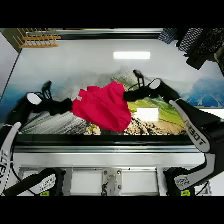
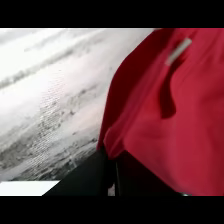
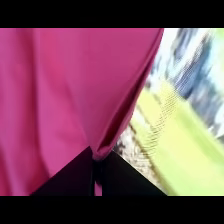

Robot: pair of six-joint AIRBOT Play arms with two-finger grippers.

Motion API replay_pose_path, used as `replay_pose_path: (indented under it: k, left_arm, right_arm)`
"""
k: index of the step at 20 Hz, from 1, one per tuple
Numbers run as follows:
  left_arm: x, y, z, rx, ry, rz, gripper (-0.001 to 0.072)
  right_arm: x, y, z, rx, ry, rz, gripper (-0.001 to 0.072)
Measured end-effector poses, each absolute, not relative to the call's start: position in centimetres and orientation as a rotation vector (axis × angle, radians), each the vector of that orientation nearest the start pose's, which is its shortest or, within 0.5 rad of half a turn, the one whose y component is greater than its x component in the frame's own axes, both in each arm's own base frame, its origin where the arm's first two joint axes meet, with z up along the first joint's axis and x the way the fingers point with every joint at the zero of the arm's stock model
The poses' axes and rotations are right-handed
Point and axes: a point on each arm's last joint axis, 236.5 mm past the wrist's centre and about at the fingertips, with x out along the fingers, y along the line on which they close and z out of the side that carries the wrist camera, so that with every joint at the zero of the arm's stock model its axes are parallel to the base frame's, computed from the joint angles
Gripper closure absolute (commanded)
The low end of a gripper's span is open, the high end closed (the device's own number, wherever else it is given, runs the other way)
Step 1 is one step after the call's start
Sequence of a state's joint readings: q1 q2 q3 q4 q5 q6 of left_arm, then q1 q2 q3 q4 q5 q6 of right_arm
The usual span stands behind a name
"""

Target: Fold the clothes and pants, and hang the long-sleeved shirts on hangers.

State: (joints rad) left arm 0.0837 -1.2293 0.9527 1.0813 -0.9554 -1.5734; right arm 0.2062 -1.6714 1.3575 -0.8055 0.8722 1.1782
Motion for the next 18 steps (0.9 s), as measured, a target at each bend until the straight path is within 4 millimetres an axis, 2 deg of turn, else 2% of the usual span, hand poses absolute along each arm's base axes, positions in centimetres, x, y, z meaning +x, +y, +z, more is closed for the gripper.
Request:
replay_pose_path:
  k: [1,2,4,6,8,9,11,12,14,15,17,18]
  left_arm:
    - [39.6,-5.3,2.4,-0.535,1.105,-0.111,0.0701]
    - [40.8,-4.7,6.7,-0.521,1.007,-0.124,0.07]
    - [41.7,-4.3,15.5,-0.48,0.814,-0.16,0.0701]
    - [40.5,-5.1,23.1,-0.435,0.651,-0.208,0.07]
    - [38.5,-6.4,28.2,-0.399,0.542,-0.255,0.07]
    - [37.5,-7.1,29.9,-0.385,0.504,-0.278,0.0701]
    - [35.8,-8.2,31.0,-0.373,0.476,-0.31,0.07]
    - [35.3,-8.6,30.6,-0.38,0.486,-0.317,0.07]
    - [35.1,-8.9,27.7,-0.4,0.551,-0.312,0.07]
    - [35.2,-9.1,25.5,-0.413,0.598,-0.305,0.07]
    - [35.6,-9.5,20.0,-0.442,0.715,-0.287,0.0701]
    - [35.8,-9.9,16.8,-0.452,0.782,-0.281,0.0701]
  right_arm:
    - [48.0,21.4,1.1,0.305,1.027,0.607,0.07]
    - [48.7,19.9,5.1,0.29,0.956,0.597,0.07]
    - [48.7,17.0,13.5,0.262,0.814,0.574,0.07]
    - [47.0,14.7,20.5,0.233,0.69,0.548,0.07]
    - [44.6,13.2,25.4,0.2,0.607,0.517,0.07]
    - [43.5,12.5,26.9,0.187,0.587,0.498,0.07]
    - [41.7,11.0,28.0,0.15,0.589,0.444,0.07]
    - [41.0,10.1,27.6,0.125,0.61,0.41,0.0699]
    - [40.4,8.2,25.3,0.085,0.68,0.34,0.0696]
    - [40.4,7.4,23.4,0.07,0.727,0.306,0.0656]
    - [40.5,6.1,18.7,0.055,0.827,0.259,0.0186]
    - [40.7,5.8,16.3,0.054,0.874,0.243,0.0183]
